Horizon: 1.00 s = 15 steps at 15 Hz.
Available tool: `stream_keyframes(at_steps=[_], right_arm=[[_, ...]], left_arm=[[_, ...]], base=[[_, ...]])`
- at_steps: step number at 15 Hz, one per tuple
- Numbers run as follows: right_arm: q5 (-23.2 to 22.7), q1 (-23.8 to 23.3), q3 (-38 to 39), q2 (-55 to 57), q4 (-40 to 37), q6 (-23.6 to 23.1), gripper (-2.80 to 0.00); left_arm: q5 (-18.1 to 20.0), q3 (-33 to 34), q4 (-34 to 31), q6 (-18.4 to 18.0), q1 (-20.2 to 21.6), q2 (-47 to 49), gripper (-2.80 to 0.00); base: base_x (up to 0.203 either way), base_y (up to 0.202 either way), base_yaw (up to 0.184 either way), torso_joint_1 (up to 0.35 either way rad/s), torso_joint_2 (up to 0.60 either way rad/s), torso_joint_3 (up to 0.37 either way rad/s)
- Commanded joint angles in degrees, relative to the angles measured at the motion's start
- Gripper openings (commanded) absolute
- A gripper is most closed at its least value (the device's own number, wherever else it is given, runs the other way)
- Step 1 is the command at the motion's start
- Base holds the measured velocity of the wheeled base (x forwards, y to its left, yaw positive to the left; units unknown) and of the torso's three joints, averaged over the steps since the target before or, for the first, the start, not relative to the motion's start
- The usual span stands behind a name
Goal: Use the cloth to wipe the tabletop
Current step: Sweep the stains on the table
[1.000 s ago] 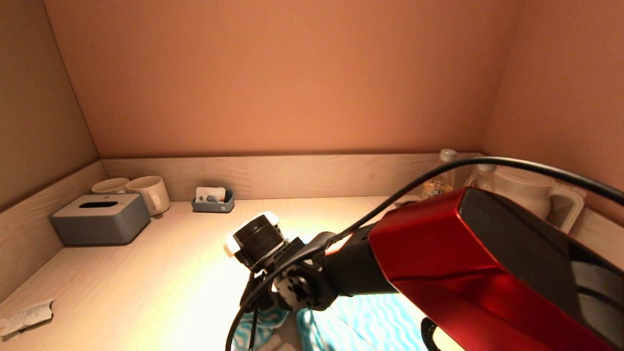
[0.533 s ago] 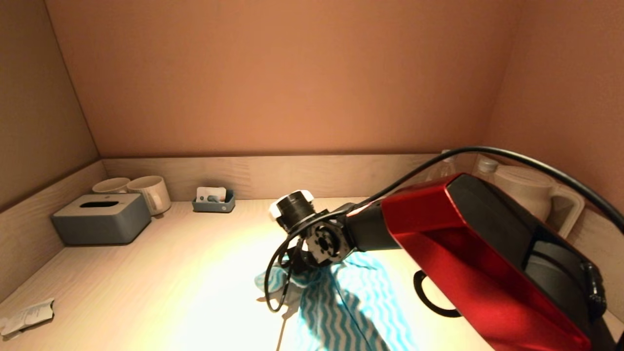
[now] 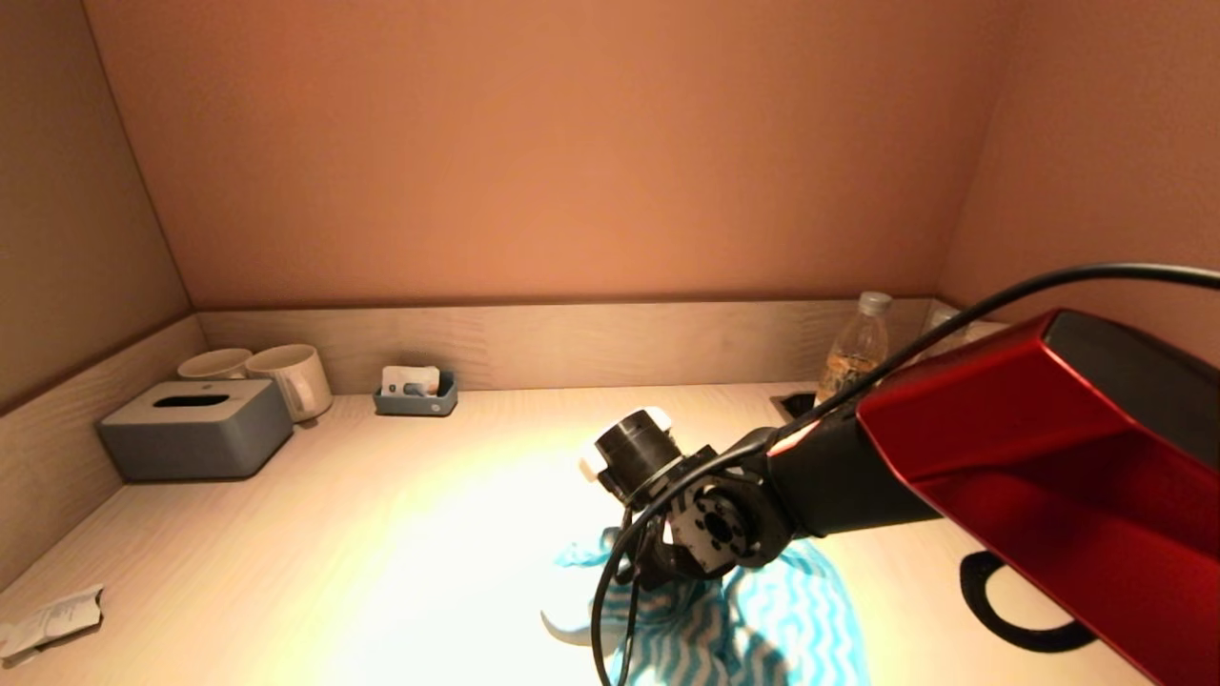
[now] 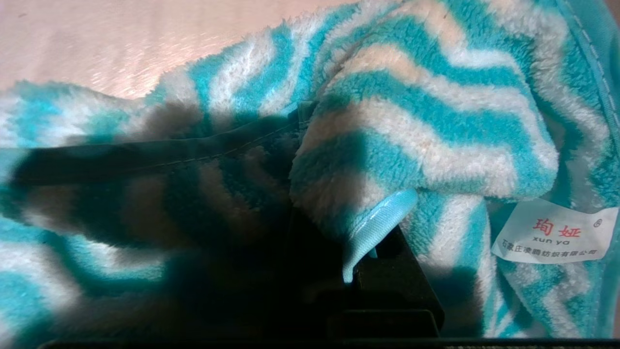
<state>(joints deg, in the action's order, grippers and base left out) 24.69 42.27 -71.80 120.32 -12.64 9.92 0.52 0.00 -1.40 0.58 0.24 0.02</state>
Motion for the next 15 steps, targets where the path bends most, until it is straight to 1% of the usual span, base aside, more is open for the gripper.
stream_keyframes(at_steps=[1, 2, 4, 6, 7, 8, 9, 11, 13, 15], right_arm=[[-0.1, 3.3, 1.3, -2.3, 3.7, 0.1, -2.80], [0.0, 5.2, 0.6, -1.9, 3.9, 0.0, -2.80], [0.1, 7.3, -2.8, 0.4, 3.8, -0.2, -2.80], [0.2, 7.5, -7.8, 3.3, 3.3, -0.4, -2.80], [0.3, 7.5, -9.0, 4.1, 2.9, -0.5, -2.80], [0.7, 6.8, -12.3, 5.4, 2.1, -0.5, -2.80], [1.6, 5.6, -16.1, 6.6, 1.1, -0.6, -2.80], [2.9, 1.0, -22.5, 8.3, -1.6, -0.5, -2.80], [3.4, -3.5, -25.5, 8.1, -3.4, -0.4, -2.80], [3.8, -8.4, -26.6, 5.4, -4.0, -0.4, -2.80]], left_arm=[[-0.1, 0.0, 0.0, 0.0, 0.0, 0.0, -2.80], [-0.1, 0.0, 0.0, 0.0, 0.0, 0.0, -2.80], [-0.1, 0.0, 0.0, 0.0, 0.0, 0.0, -2.80], [0.0, 0.0, 0.0, 0.0, 0.0, 0.0, -2.80], [0.0, 0.0, 0.0, 0.0, 0.0, 0.0, -2.80], [0.0, 0.0, 0.0, 0.0, 0.0, 0.0, -2.80], [-0.1, 0.0, 0.0, 0.0, 0.0, 0.0, -2.80], [0.0, 0.0, 0.0, 0.0, 0.0, 0.0, -2.80], [0.0, 0.0, 0.0, 0.0, 0.0, 0.0, -2.80], [-0.1, 0.0, 0.0, 0.0, 0.0, 0.0, -2.80]], base=[[0.000, 0.000, 0.000, 0.000, 0.00, 0.000], [0.000, 0.000, 0.000, 0.000, 0.00, 0.000], [0.000, 0.000, 0.000, 0.000, 0.00, 0.000], [0.000, 0.000, 0.000, 0.000, 0.00, 0.000], [0.000, 0.000, 0.000, 0.000, 0.00, 0.000], [0.000, 0.000, 0.000, 0.000, 0.00, 0.000], [0.000, 0.000, 0.000, 0.000, 0.00, 0.000], [0.000, 0.000, 0.000, 0.000, 0.00, 0.000], [0.000, 0.000, 0.000, 0.000, 0.00, 0.000], [0.000, 0.000, 0.000, 0.000, 0.00, 0.000]])
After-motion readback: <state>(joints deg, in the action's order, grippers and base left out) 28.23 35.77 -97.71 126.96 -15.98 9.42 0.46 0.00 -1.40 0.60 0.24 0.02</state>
